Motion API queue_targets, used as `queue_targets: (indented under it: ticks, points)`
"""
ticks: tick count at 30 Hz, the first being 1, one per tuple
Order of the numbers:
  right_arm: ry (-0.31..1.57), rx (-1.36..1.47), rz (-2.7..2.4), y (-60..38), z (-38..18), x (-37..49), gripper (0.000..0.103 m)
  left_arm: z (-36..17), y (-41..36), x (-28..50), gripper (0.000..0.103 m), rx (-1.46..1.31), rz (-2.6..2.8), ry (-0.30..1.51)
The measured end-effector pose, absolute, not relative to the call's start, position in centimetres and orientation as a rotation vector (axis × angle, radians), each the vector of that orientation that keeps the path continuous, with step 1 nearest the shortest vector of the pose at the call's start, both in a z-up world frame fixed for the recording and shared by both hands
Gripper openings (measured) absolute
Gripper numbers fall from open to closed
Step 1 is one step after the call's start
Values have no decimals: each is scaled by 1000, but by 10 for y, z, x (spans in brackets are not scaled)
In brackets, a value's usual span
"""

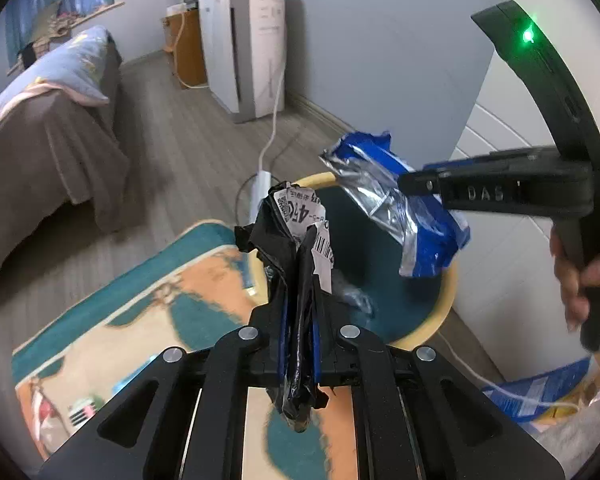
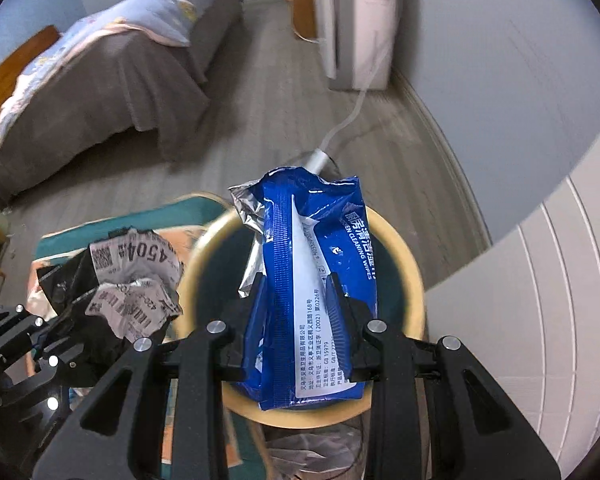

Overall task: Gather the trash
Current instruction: 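Carry both items over the bin and open both tools to drop them, then move both tools back over the remaining trash on the cushion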

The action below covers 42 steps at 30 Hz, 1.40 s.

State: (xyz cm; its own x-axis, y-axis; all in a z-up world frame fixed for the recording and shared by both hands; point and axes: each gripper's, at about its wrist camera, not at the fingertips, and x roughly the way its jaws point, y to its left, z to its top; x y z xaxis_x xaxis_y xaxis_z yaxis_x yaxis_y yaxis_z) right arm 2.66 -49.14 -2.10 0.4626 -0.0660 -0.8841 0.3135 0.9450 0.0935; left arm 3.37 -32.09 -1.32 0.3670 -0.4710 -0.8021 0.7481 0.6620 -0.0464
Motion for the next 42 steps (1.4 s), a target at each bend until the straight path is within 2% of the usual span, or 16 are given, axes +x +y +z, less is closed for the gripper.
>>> queue_targets:
  ticks: [2,4,6,8,10,12,16,18,26,35,42]
  points:
    - [1084,297,-248,-505,-30,23,30,-19,-328,42,10,337,-807,915]
    - [1089,328,-259,-512,-36,21,31,-24,-338,49,17,332,-805,927]
    - [1094,355,-274,-520,-41,18,32,-27,-345,51,38,346,-791,923]
    - [1098,376,-270,-523,-44,16,34,-27,-349,53,46,345,-801,917]
    - [1097,376,-267,-524,-45,18,45,-25,-348,51,57,356,-795,902]
    - [1087,363,-275,-523,-42,16,76,-23,-347,45,63,363,-787,898]
    - [1062,364,-280,-522,-35,18,85,-18,-336,43,72,351,-759,888]
    - [1060,359,-279,-519,-34,19,93,-13,-322,41,75,323,-743,883]
    - [1046,285,-228,-483,-16,29,97,6,-238,35,79,315,-660,858]
    - [1003,297,-127,-421,10,46,97,36,-112,55,84,290,-468,831]
    - [1038,197,-57,-357,7,64,97,16,-26,70,85,178,-299,864]
